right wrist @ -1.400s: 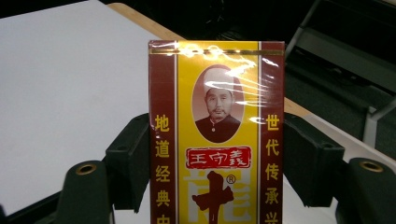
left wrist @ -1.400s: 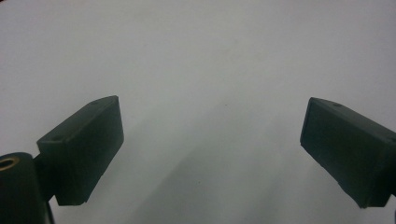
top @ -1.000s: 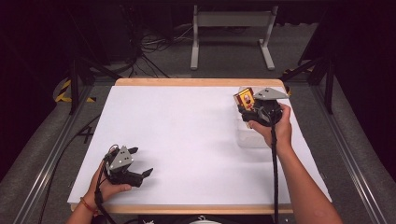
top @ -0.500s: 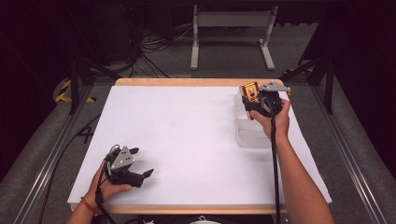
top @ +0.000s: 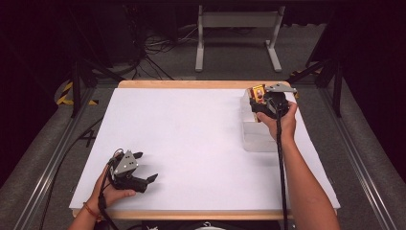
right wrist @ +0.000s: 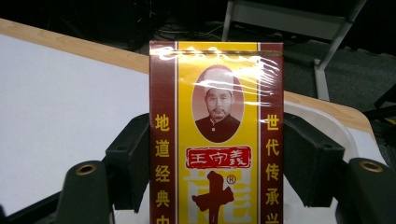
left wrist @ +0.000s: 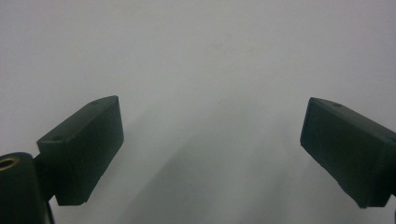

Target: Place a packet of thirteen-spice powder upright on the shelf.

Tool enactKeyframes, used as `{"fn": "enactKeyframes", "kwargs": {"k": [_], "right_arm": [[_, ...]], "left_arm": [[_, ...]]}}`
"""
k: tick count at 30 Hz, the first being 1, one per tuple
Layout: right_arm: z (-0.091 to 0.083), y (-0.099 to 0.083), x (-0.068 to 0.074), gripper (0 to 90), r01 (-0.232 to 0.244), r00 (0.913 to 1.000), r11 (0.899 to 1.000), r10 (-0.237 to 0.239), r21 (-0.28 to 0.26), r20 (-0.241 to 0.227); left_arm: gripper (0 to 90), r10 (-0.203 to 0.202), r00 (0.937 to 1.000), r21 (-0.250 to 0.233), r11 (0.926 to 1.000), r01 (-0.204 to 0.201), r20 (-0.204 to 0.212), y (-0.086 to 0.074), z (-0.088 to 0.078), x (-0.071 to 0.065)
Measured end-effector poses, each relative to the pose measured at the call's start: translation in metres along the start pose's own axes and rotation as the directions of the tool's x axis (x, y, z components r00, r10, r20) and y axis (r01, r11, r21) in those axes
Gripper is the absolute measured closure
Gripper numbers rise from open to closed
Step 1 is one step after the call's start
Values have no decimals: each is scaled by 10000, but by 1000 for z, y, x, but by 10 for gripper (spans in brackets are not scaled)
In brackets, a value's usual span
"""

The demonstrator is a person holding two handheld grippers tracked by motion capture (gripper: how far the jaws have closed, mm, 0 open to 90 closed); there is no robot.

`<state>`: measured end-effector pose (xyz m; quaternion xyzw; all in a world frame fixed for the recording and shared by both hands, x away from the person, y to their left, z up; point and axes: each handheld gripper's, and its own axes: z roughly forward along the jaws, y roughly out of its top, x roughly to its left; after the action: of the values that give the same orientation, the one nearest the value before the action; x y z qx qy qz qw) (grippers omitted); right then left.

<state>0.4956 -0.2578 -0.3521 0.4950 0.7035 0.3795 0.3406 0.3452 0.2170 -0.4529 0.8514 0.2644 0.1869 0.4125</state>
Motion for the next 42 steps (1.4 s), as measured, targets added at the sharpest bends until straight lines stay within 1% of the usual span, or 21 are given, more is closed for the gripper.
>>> {"fn": "enactKeyframes", "kwargs": {"k": [2, 6, 7, 10, 13, 15, 20, 22, 24, 28, 32, 34, 36, 37, 40, 41, 42], "right_arm": [[1, 0, 1, 329, 68, 10000, 10000, -68, -11, 34], [0, 1, 2, 329, 47, 10000, 10000, -47, -79, 86], [0, 1, 2, 329, 29, 9998, 9999, -27, -111, 197], [1, 1, 0, 329, -52, 9998, 9999, 55, -140, 209], [4, -1, 0, 328, -46, 9998, 10000, 46, 20, 190], [5, -3, 2, 328, 12, 9996, 9999, -16, 158, 281], [4, -4, 1, 327, -26, 9998, 9998, 21, 222, 221], [1, -2, 1, 326, 99, 9998, 9992, -107, 395, 193], [0, -1, 1, 326, 111, 9997, 9990, -120, 435, 202], [-9, 2, -2, 322, 76, 9999, 9968, -85, 800, 102], [-16, 3, -5, 317, 42, 9999, 9954, -51, 954, 93], [-19, 4, -9, 319, -28, 10000, 9946, 36, 1036, -74], [-19, 4, -9, 323, -51, 10000, 9946, 57, 1035, -59], [-20, 4, -10, 327, -5, 10000, 9949, 2, 1008, 25], [-20, 5, -11, 330, 43, 10000, 9959, -44, 901, 0], [-19, 4, -11, 331, -116, 9999, 9973, 116, 721, 13], [-19, 4, -11, 331, -116, 9999, 9973, 116, 721, 13]], "left_arm": [[67, 1, 10000, -27, 10000, -1, -19, 0, 0, 1], [68, 17, 10000, 17, 10000, -18, 26, 0, 0, 1], [68, 36, 10000, 12, 10000, -36, 37, 0, 0, 1], [68, 22, 10000, -4, 10000, -22, 36, 0, 0, 1], [67, 20, 10000, -2, 10000, -20, 23, 0, 0, 1], [67, 32, 10000, -21, 10000, -32, 8, 0, 0, 1], [68, 37, 10000, 16, 10000, -37, 49, 0, 0, 1], [68, 35, 10000, 2, 10000, -35, 52, 0, 0, 0], [68, 47, 10000, -17, 10000, -47, 23, 0, 0, 1], [68, 66, 10000, -8, 10000, -66, 23, 0, -1, 0], [68, 69, 9999, 21, 10000, -69, 73, 0, -1, 0], [68, 85, 9999, 54, 9999, -86, 76, 0, 0, 0], [68, 79, 9999, 58, 10000, -80, 86, 0, 0, 0], [68, 103, 9999, 61, 9999, -103, 88, 0, 0, 0], [68, 133, 9999, 86, 9999, -134, 101, 0, 1, 0], [68, 131, 9999, 80, 9999, -132, 77, 0, 1, 0], [69, 131, 9999, 80, 9999, -132, 77, 0, 1, 0]]}}
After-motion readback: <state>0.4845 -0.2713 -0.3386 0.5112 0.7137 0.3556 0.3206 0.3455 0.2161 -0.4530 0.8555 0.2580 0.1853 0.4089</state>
